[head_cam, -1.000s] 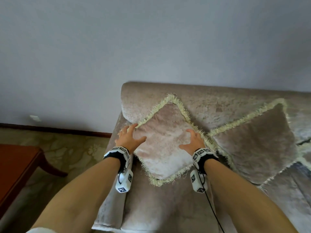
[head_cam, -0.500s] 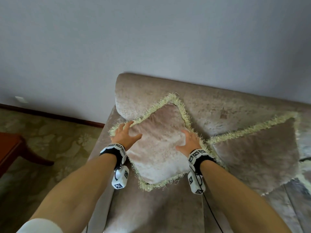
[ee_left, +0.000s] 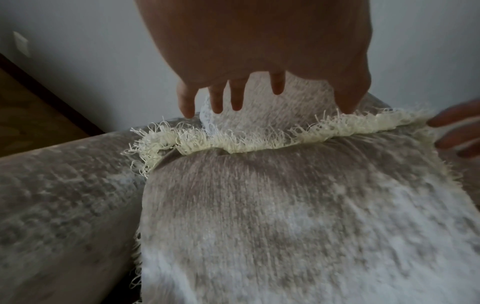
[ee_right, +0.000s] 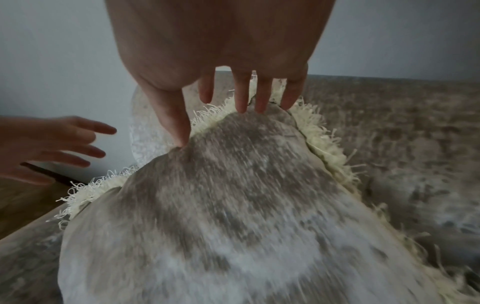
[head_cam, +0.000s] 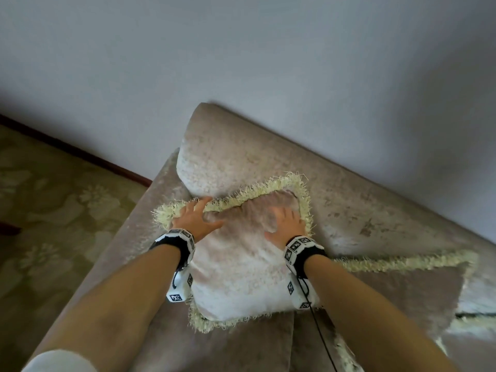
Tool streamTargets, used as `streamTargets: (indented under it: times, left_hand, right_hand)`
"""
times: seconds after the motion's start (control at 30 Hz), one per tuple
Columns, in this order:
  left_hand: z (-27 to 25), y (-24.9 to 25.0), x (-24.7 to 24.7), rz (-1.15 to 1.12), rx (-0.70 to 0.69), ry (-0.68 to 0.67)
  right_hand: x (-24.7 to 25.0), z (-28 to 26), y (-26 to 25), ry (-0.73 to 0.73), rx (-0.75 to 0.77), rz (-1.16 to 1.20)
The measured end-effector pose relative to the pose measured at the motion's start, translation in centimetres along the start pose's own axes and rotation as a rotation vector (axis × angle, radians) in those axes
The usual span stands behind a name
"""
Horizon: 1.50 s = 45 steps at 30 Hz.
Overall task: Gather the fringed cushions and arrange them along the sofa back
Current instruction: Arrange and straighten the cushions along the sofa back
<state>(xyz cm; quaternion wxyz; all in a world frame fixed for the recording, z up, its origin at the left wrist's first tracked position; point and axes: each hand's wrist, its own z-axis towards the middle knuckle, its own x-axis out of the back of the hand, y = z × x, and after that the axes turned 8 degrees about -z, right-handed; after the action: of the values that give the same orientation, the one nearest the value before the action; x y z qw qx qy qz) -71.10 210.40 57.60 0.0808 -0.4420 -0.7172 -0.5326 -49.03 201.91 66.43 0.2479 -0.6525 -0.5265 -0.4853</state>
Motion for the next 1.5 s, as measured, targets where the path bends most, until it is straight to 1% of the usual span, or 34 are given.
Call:
streamTargets:
  times: [0.1,0.23,0.4,0.47,0.6,0.67,0.73,0.8,0.93,1.03,1.2,1.27,1.37,1.43,1.5]
  left_hand:
    - [1.9,-0.4,-0.3,0.003,0.020,-0.032]
    - [4.0,-0.4,-0.8,0.028,0.024,-0.057]
    - [6.4,-0.4,-2.1,0.045,0.019,-0.084]
    - [6.8,-0.7,-2.5,0.041,0.034,-0.099]
    - [6.4,-0.6,-3.5,0.106,0.115,-0.136]
    - [6.1,-0.4,-4.0,0.103,0.136,-0.131]
    - [5.7,0.1,-4.6,0.129,0.120,-0.150]
    - [5.3,0.8,-5.3,0.200,0.071,-0.186]
    - [3.9,2.7,-8.0,0.329,-0.087,-0.258]
    - [2.4,4.5,-10.4,0.344,-0.130,-0.268]
    - [-0.2,6.9,-12.7,0.494,-0.138,-0.139]
    - [-0.8,7.4,-13.0,0.529,-0.127,-0.120]
    - [-1.9,7.9,-13.5,0.531,-0.135,-0.079]
    - [-2.8,8.0,-14.0,0.540,-0.145,-0.047]
    - [-3.9,8.2,-14.4,0.579,-0.152,-0.055]
  right_hand:
    - [0.7,2.4,-0.3,0.040,0.018,-0.039]
    - [0.7,5.0,0.2,0.114,0.071,-0.156]
    - [1.0,7.4,0.5,0.090,0.150,-0.290]
    - [1.0,8.0,0.5,0.081,0.157,-0.319]
    - [0.5,8.8,0.9,0.051,0.148,-0.357]
    - [0.2,8.8,1.0,-0.003,0.142,-0.394]
    - [-0.4,8.5,1.4,-0.103,0.118,-0.425]
    - [-1.2,7.7,2.4,-0.183,0.085,-0.485]
    - [-3.4,5.6,6.4,-0.297,0.037,-0.549]
    - [-4.9,3.5,9.5,-0.300,0.030,-0.523]
    - [-7.2,0.4,12.8,-0.255,0.028,-0.335]
    - [-7.7,-0.4,13.5,-0.227,0.038,-0.294]
    - [-8.4,-1.8,14.0,-0.209,0.034,-0.296]
    - [-9.0,-2.7,14.3,-0.237,0.047,-0.302]
    - [-9.8,-3.8,14.5,-0.258,0.030,-0.257]
